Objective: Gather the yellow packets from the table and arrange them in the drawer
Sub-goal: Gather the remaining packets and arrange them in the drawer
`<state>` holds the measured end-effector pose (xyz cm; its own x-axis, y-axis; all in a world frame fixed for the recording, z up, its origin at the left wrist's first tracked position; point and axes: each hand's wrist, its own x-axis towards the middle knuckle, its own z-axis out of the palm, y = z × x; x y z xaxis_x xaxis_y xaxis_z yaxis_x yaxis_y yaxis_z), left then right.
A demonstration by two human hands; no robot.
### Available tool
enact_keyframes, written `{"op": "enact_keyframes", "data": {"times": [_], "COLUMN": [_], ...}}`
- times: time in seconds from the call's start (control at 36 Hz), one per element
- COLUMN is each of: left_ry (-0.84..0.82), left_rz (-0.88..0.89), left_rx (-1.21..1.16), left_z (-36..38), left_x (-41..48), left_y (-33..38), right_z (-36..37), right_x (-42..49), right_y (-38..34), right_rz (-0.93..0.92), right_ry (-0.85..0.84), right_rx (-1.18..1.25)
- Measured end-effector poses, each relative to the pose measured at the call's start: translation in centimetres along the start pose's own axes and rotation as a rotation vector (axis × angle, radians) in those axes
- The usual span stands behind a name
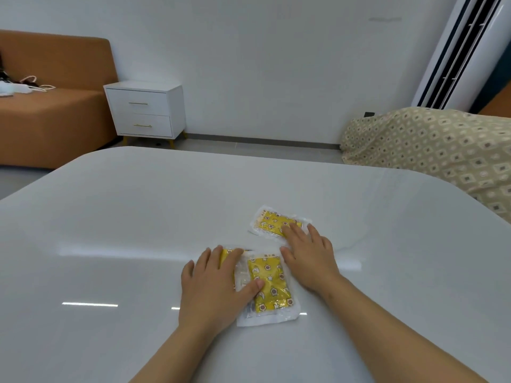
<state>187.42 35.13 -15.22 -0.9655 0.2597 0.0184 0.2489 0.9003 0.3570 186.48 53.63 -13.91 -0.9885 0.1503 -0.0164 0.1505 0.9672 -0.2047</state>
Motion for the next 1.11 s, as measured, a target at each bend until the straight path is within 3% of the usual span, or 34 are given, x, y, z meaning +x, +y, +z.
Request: {"op": "enact_keyframes", "data": {"times": [0.25, 0.44, 0.5, 0.61, 0.72, 0.81, 0.89, 0.97, 1.03, 1.06, 1.11], "left_ry": [0.058, 0.052, 0.046, 0.056, 0.066, 0.058, 0.063, 0.065, 0.061, 0.064, 0.081], "left_rz": [-0.036, -0.021, -0.016, -0.001, 0.011, 0.006, 0.002, -0.009, -0.027, -0.038, -0.065], "left_rx": [-0.042, -0.038, -0.02, -0.014, -0.016, -0.038, -0.05, -0.059, -0.072, -0.079, -0.133], "left_z": [-0.3, -0.2, -0.2, -0.2, -0.3, -0.3, -0.3, -0.3, -0.3, -0.3, -0.6], "left_x": [0.5, 0.2, 0.1, -0.1, -0.3, -0.3, -0.2, -0.1, -0.1, -0.1, -0.2], "left_y": [-0.1, -0.2, -0.2, -0.1, -0.1, 0.0, 0.0, -0.1, 0.0, 0.1, 0.2], "right_z": [0.3, 1.2, 0.3, -1.0, -1.4, -1.6, -1.9, -3.0, -3.6, -3.5, -2.7], "right_x": [-2.4, -7.1, -7.0, -4.5, -3.0, -2.5, -2.5, -3.2, -3.7, -3.8, -4.0], "right_y": [0.6, 0.9, 0.9, 1.4, 1.1, 1.4, 2.0, 2.0, 0.9, 0.2, -1.6], "right_rz": [0.083, 0.05, 0.096, 0.25, 0.36, 0.442, 0.435, 0.456, 0.452, 0.448, 0.424], "right_ry": [0.045, 0.434, 0.452, 0.189, 0.014, -0.061, -0.021, 0.141, 0.098, 0.034, -0.052], "right_rx": [-0.157, -0.129, -0.016, 0.126, 0.085, 0.279, 0.532, 1.03, 1.359, 1.398, 1.229]}}
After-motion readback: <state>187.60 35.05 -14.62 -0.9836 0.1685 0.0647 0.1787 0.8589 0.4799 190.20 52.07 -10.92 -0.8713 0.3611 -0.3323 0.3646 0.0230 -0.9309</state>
